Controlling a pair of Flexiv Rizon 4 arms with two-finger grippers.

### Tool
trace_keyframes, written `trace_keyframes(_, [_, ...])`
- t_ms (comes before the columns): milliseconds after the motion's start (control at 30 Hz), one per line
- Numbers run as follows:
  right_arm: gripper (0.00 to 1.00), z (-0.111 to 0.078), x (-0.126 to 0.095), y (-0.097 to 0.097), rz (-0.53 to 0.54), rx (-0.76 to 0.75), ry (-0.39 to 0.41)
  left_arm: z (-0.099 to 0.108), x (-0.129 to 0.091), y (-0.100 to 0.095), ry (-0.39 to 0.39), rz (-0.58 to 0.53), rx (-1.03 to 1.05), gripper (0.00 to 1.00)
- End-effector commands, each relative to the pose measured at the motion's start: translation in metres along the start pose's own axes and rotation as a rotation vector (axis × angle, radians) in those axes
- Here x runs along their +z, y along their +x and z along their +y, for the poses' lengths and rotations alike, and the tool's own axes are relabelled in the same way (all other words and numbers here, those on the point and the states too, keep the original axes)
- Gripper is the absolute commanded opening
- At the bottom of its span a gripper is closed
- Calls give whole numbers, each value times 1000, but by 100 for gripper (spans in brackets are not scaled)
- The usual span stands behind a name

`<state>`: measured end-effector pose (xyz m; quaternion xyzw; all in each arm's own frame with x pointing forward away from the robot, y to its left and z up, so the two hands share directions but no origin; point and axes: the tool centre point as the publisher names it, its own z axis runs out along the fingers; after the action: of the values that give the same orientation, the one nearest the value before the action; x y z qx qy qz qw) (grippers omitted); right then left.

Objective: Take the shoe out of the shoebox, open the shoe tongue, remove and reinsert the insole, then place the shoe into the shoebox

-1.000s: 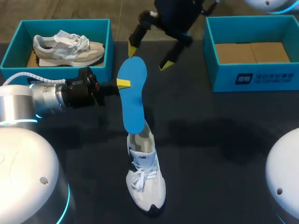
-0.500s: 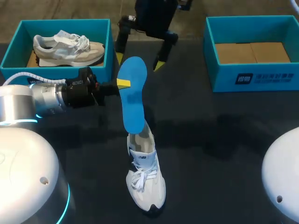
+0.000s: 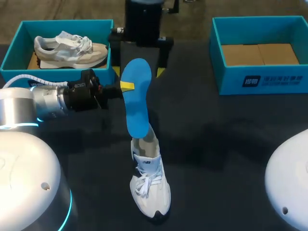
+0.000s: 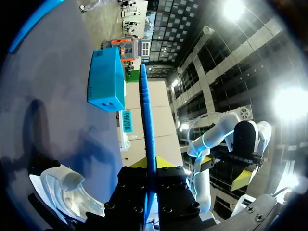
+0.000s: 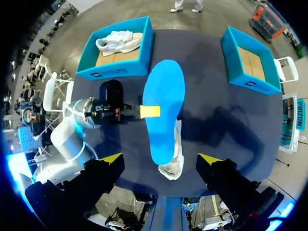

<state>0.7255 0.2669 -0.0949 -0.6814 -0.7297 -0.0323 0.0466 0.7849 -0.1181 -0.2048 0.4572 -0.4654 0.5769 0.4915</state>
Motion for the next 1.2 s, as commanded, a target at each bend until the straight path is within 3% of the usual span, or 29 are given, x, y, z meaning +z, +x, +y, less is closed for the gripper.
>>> trace_keyframes(33, [100, 6, 1, 6, -20, -13, 5, 1, 0, 1, 2, -3, -1, 0])
trace_keyframes(200, [100, 4, 1, 11, -21, 29, -8, 1, 0, 1, 2, -3, -1, 0])
trace_keyframes(467, [100, 0, 3, 7, 65, 113, -58, 1, 0, 1, 2, -3, -1, 0])
trace_keyframes(700, [100, -6, -3, -26, 387, 33, -91, 1, 0, 1, 2, -3, -1, 0])
trace_keyframes(1200, [100, -6, 7, -70, 870, -61, -40, 1, 0, 1, 2, -3, -1, 0])
